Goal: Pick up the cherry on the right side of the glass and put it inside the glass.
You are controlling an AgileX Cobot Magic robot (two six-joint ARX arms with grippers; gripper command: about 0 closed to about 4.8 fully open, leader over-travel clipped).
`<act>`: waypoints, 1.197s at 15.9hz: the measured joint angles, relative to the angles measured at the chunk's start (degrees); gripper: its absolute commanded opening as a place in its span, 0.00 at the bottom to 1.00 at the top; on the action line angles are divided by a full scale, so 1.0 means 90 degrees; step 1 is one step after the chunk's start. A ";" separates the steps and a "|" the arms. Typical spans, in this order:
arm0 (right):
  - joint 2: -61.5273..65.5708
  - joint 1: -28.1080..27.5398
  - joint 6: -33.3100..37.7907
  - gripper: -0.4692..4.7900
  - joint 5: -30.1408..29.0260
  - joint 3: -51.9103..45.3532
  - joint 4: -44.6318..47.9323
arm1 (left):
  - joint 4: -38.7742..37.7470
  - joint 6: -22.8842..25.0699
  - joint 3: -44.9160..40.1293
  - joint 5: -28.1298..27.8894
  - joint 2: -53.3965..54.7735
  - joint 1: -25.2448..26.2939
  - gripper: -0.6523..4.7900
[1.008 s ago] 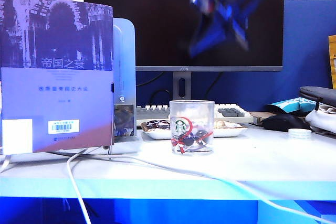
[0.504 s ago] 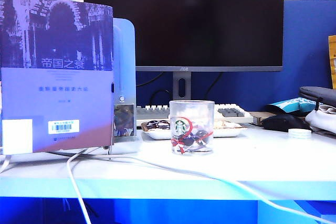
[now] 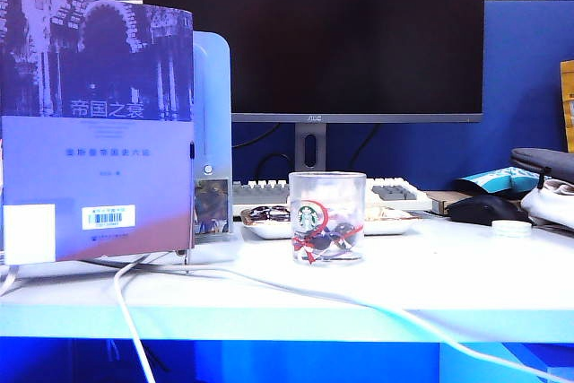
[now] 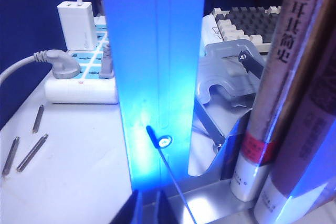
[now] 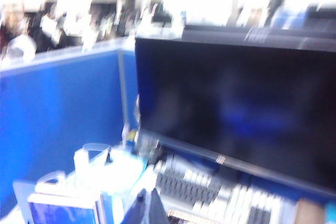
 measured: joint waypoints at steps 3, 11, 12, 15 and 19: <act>-0.0882 0.0000 -0.0034 0.09 0.0080 -0.0002 -0.0874 | 0.0000 0.0000 0.0000 0.0000 0.0000 0.0000 0.22; -0.2778 0.0002 -0.1450 0.09 0.1540 -0.4289 0.1530 | 0.0000 0.0000 0.0000 0.0000 0.0000 0.0000 0.22; -0.3011 0.0000 -0.1440 0.09 0.1540 -0.5185 0.2101 | 0.0000 0.0000 0.0000 0.0000 0.0000 0.0000 0.22; -0.3517 0.0000 -0.1129 0.09 0.1540 -0.7237 0.3143 | 0.0000 0.0000 0.0000 0.0000 0.0000 0.0000 0.22; -0.4272 -0.0005 -0.0313 0.09 0.1542 -0.8799 0.3738 | 0.0000 0.0000 0.0000 0.0000 0.0002 0.0000 0.22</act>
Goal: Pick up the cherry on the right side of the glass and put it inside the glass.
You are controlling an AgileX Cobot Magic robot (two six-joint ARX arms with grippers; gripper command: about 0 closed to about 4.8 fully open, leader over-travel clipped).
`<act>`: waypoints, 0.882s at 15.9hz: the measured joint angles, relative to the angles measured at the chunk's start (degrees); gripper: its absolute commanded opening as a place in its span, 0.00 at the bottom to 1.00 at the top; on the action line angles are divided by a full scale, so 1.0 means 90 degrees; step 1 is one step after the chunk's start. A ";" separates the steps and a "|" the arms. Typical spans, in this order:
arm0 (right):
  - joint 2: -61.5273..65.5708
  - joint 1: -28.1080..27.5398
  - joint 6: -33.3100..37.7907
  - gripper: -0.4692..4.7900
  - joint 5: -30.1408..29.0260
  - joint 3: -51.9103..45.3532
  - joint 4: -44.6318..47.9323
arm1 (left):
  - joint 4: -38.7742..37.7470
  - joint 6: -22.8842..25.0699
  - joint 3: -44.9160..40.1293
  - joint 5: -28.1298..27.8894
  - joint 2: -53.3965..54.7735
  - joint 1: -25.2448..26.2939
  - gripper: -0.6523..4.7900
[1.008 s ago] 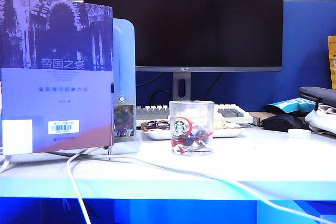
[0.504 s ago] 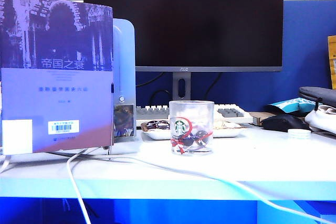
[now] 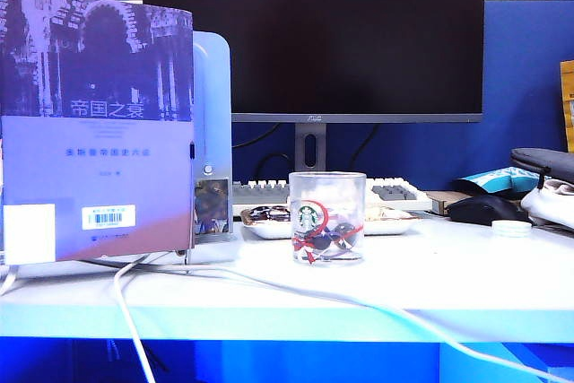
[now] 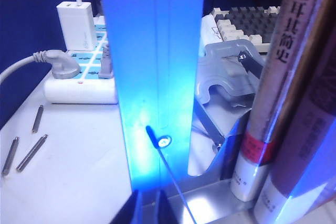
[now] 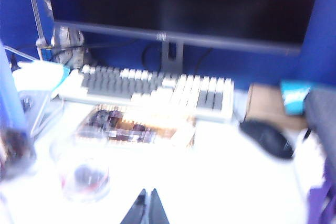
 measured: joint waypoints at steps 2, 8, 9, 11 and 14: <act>-0.0284 -0.0058 0.0046 0.09 0.0000 -0.0403 0.0036 | 0.0002 0.0000 0.0000 0.0000 0.0000 0.0000 0.22; -0.0299 -0.0459 0.0058 0.09 0.0170 -0.0979 0.0049 | 0.0000 0.0000 0.0000 0.0000 0.0000 0.0000 0.22; -0.0299 -0.0527 0.0058 0.09 0.0177 -0.1144 0.0141 | 0.0000 0.0000 0.0000 0.0000 0.0000 0.0000 0.22; -0.0299 -0.0631 0.0061 0.09 0.0172 -0.1358 0.0355 | -0.0002 0.0000 0.0000 0.0000 0.0000 0.0000 0.22; -0.0299 -0.0653 0.0058 0.09 0.0172 -0.1593 0.0367 | 0.0000 0.0000 0.0000 0.0000 0.0000 0.0000 0.22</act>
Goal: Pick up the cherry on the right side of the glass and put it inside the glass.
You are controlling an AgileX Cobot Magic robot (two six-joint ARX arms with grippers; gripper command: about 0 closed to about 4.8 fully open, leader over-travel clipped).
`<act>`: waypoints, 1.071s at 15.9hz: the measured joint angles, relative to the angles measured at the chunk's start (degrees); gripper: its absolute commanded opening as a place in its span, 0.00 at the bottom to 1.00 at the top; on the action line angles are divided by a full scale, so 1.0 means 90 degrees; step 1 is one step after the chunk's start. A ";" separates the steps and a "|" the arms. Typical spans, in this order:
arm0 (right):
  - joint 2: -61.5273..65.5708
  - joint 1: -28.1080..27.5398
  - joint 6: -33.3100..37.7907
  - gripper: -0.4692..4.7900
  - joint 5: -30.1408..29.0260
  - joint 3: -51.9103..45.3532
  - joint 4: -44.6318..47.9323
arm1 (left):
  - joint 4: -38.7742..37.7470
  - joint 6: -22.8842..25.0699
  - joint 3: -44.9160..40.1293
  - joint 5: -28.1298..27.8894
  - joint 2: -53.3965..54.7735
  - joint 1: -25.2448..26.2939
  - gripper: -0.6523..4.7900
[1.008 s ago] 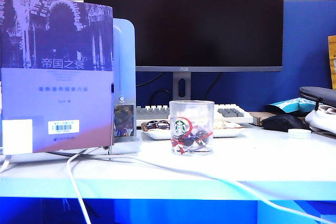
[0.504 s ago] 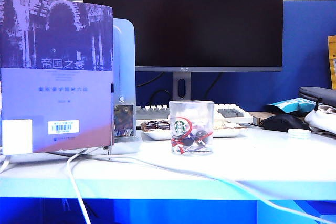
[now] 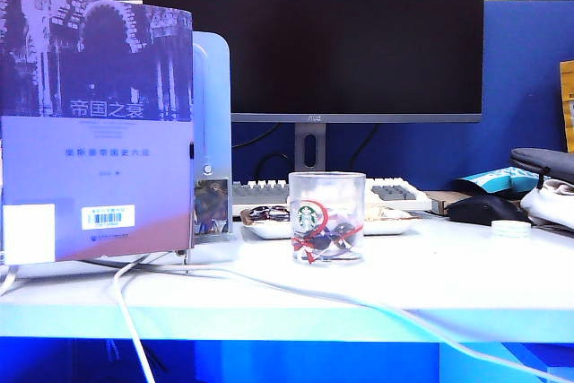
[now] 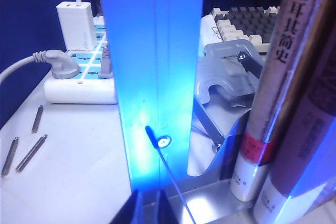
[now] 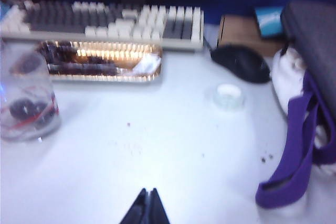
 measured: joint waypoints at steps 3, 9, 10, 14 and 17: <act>-0.0002 -0.0002 0.0002 0.09 -0.0002 -0.0107 -0.0119 | 0.0000 0.0000 0.0000 0.0002 -0.0002 0.0000 0.22; -0.0002 -0.0002 0.0333 0.09 -0.0002 -0.0107 -0.0121 | 0.0000 0.0000 0.0000 0.0000 -0.0002 0.0000 0.22; -0.0002 -0.0002 0.0335 0.09 0.0002 -0.0107 -0.0121 | 0.0000 0.0000 0.0000 0.0000 -0.0002 0.0000 0.22; -0.0002 -0.0005 0.0333 0.09 -0.0002 -0.0107 -0.0121 | 0.0000 0.0000 0.0000 0.0000 -0.0002 0.0000 0.22; -0.0002 -0.0005 0.0333 0.09 -0.0002 -0.0107 -0.0121 | 0.0000 0.0000 0.0000 0.0000 -0.0002 0.0000 0.22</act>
